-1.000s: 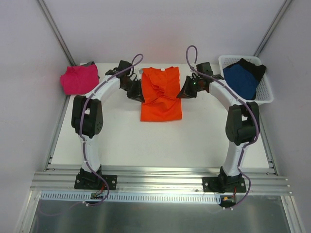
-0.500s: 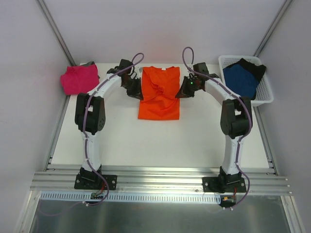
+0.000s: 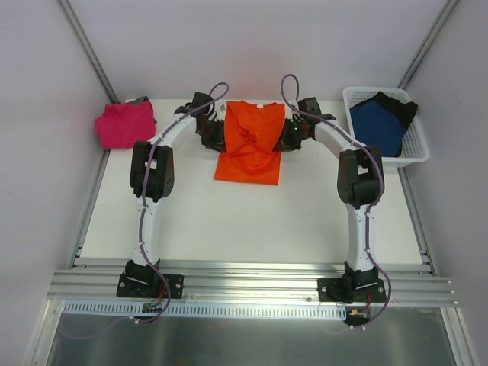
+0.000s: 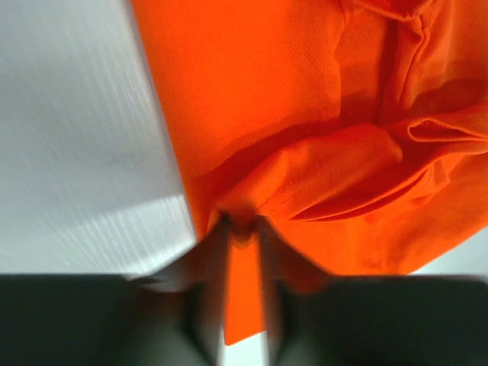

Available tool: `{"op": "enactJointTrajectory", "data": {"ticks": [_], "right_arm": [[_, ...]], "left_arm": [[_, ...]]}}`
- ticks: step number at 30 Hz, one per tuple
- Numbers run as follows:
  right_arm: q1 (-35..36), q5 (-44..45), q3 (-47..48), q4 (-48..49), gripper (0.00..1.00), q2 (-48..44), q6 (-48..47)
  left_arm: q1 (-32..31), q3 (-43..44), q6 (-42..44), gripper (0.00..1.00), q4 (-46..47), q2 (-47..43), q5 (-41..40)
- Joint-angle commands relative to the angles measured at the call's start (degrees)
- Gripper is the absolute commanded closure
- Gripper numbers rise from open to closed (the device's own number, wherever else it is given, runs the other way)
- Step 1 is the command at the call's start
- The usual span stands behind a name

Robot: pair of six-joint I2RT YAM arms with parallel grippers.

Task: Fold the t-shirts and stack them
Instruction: Fold the tshirt

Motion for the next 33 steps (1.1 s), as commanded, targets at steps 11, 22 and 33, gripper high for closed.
{"op": "enactJointTrajectory", "data": {"ticks": [11, 22, 33], "right_arm": [[0.27, 4.60, 2.61, -2.37, 0.34, -4.38, -2.85], [4.39, 1.00, -7.14, -0.62, 0.33, -15.10, 1.36], [8.09, 1.26, -7.58, -1.75, 0.33, -9.66, 3.12]], "left_arm": [[0.39, 1.98, 0.09, 0.01, 1.21, -7.53, -9.12], [-0.40, -7.69, -0.79, 0.01, 0.77, -17.13, -2.10], [-0.66, -4.89, -2.90, 0.03, 0.77, -10.27, 2.57]]}}
